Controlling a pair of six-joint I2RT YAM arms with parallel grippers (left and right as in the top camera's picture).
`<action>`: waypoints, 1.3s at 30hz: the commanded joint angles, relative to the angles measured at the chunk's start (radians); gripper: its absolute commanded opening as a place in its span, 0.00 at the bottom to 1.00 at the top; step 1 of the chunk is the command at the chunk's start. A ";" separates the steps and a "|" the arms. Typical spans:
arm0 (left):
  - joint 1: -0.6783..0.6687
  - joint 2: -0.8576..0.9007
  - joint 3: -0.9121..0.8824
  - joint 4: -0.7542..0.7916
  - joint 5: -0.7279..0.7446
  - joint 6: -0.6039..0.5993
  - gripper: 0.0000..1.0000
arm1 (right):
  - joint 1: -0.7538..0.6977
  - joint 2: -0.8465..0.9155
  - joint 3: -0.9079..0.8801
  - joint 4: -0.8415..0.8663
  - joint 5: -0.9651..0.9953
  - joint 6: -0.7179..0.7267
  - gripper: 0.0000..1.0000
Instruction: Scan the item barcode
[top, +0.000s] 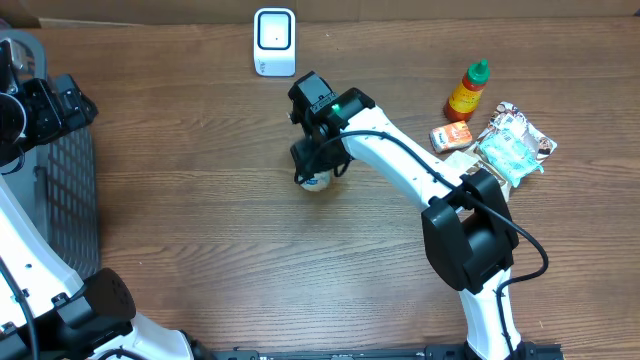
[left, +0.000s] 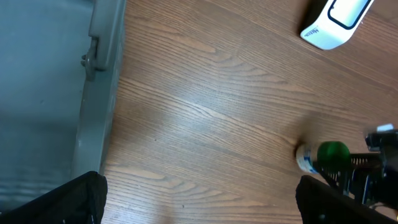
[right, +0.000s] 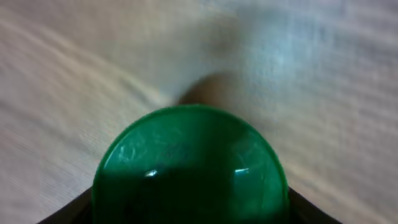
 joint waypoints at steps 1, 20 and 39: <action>-0.001 0.005 -0.004 0.000 0.002 0.019 1.00 | -0.001 -0.024 0.113 -0.094 -0.006 -0.055 0.77; -0.001 0.005 -0.004 0.000 0.002 0.019 1.00 | 0.006 -0.023 0.203 -0.185 0.039 0.103 0.88; -0.001 0.005 -0.004 0.000 0.002 0.019 1.00 | 0.021 -0.023 -0.002 -0.038 -0.020 -0.389 0.86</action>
